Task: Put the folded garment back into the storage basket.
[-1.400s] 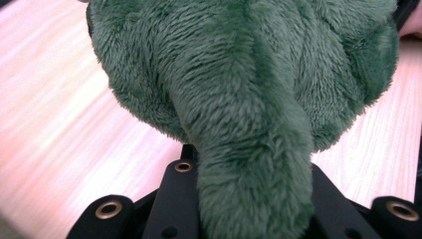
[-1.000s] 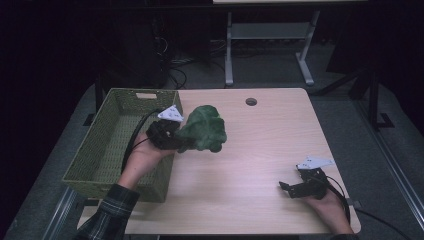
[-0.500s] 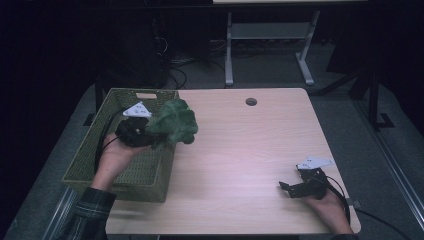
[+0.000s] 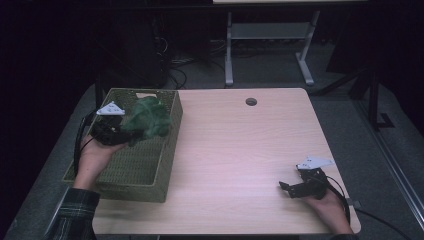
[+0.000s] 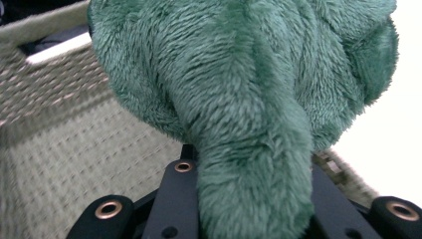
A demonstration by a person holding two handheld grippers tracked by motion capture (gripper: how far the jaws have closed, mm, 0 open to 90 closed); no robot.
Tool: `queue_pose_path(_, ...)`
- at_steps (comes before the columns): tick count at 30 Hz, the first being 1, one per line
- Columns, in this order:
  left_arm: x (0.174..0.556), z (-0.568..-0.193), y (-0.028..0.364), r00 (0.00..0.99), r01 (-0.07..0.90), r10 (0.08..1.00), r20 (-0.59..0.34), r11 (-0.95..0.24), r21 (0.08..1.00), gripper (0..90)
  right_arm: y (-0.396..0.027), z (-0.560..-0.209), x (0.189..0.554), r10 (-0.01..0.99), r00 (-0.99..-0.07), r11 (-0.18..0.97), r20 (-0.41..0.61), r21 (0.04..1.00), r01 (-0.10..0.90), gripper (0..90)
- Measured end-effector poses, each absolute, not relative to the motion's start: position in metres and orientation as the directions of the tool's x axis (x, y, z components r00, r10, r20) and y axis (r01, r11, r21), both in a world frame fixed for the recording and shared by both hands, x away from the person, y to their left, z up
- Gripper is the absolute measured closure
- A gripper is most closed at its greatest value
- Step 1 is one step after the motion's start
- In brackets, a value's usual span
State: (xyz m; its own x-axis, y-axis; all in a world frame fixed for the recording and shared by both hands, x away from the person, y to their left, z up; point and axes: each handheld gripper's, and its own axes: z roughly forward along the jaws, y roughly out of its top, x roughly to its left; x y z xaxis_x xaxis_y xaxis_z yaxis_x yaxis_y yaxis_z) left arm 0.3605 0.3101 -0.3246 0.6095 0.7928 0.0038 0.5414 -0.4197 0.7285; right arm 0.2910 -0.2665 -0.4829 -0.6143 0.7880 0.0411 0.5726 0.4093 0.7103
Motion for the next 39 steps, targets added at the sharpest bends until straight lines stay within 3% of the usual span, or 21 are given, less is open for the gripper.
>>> queue_pose_path(30,0.387,-0.399,0.338,0.54,0.721,0.842,-0.019,-0.451,0.526,75.7,-0.267,-0.483,0.291,0.788,-0.614,0.409,0.041,0.71,0.573,5.6)
queue_pose_path(36,0.39,-0.406,0.339,0.528,0.755,0.849,-0.022,-0.458,0.47,71.8,-0.267,-0.483,0.291,0.787,-0.615,0.411,0.038,0.712,0.569,5.6)
queue_pose_path(39,0.389,-0.408,0.338,0.532,0.749,0.847,-0.008,-0.466,0.471,65.6,-0.267,-0.483,0.291,0.787,-0.616,0.411,0.037,0.712,0.569,5.6)
